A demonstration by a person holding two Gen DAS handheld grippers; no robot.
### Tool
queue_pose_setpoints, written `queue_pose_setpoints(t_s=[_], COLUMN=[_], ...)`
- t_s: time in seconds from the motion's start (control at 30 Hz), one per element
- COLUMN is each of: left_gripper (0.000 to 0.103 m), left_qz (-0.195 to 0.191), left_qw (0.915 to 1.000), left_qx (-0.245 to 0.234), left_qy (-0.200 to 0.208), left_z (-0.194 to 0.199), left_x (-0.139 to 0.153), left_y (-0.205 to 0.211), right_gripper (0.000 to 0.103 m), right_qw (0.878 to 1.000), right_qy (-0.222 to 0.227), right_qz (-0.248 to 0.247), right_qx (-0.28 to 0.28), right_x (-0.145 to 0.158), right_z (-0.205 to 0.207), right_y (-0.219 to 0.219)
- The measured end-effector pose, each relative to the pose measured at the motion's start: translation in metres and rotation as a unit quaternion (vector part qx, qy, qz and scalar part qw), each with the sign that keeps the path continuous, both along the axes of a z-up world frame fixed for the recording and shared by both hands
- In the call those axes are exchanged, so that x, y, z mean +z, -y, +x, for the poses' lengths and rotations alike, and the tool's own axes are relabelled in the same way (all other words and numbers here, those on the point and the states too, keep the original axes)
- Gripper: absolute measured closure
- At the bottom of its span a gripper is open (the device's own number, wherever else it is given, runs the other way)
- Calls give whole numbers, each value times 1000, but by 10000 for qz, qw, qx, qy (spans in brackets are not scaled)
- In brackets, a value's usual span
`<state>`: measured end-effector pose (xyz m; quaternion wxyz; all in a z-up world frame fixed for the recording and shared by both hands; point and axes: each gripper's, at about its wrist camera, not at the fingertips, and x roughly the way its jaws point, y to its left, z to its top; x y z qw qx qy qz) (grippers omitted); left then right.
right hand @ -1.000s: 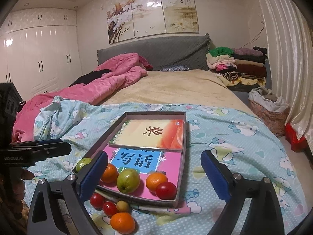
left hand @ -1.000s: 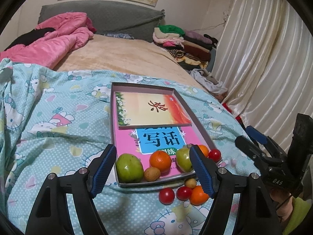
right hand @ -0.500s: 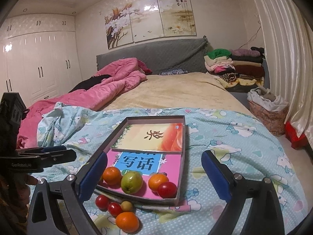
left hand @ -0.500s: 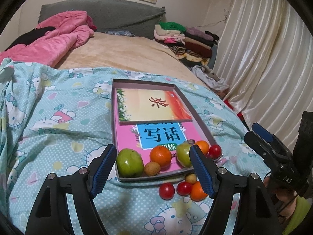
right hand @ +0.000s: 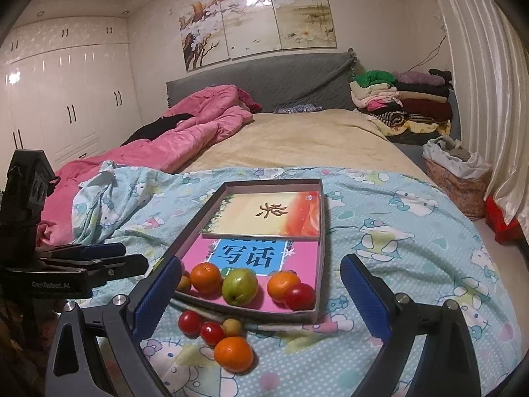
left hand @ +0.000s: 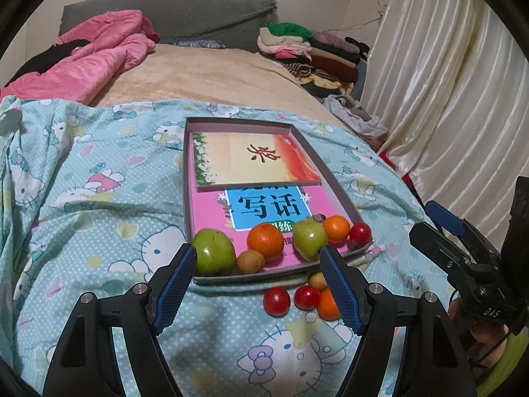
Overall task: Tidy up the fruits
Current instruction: 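Lift both open tools away and move them toward the fruits on the bedspread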
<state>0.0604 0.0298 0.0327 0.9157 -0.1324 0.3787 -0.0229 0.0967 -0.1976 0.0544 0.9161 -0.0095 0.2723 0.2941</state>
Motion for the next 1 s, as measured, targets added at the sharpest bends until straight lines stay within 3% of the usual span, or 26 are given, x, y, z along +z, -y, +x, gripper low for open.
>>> queue_pose_setpoints(t_s=[0.53,1.0], left_gripper=[25,25], left_qz=[70,112], left_qw=[9997,9991], left_qx=[-57,-133], left_qy=[-222,-375], left_z=[1,3], left_x=[-7,-13], left_y=[6,11], right_gripper=[6,6], right_qw=[9979,9963], right_qy=[-355,-386], right_qz=[-474,-715], right_qx=[266,282], right_x=[-15,-20], right_z=[-4,-10], right_y=[-19,-24])
